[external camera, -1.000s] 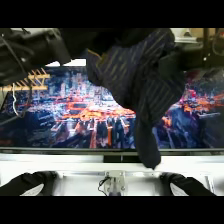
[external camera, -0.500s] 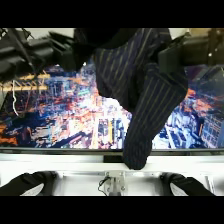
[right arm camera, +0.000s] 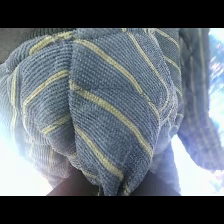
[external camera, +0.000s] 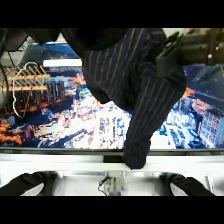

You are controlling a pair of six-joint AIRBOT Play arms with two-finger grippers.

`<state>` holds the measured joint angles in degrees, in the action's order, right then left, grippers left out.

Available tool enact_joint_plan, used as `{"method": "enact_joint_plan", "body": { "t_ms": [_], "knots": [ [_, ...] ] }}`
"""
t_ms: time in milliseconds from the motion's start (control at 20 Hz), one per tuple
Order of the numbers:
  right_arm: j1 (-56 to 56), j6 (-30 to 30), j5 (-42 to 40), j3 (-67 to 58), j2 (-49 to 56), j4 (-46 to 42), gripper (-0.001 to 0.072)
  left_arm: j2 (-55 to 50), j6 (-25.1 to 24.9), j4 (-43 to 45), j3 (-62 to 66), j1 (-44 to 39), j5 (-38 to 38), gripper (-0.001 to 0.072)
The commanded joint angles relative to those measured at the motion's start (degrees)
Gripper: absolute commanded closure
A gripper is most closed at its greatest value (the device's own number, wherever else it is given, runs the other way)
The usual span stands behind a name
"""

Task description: Fold the shirts.

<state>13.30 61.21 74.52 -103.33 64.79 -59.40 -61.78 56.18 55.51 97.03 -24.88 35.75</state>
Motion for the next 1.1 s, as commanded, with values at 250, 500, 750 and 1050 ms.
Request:
{"method": "enact_joint_plan", "body": {
  "t_ms": [250,500,750,1050],
  "knots": [
    [0.0,-3.0,-7.3,0.0,0.0,0.5,0.0622,-0.2,-0.7,0.2,0.9,-1.0,-8.7,0.0203],
    [0.0,-3.0,-7.4,0.0,0.0,0.7,0.0621,-1.0,-0.6,13.0,0.9,-0.5,-4.7,0.0142],
    [0.0,-3.0,-7.3,0.0,0.0,0.8,0.0622,-2.6,16.6,20.4,-0.2,4.4,10.8,-0.0013],
    [0.0,-3.0,-7.2,0.0,0.0,1.9,0.0622,-9.6,16.6,12.7,-0.4,2.5,-1.7,-0.0013]
  ]
}}
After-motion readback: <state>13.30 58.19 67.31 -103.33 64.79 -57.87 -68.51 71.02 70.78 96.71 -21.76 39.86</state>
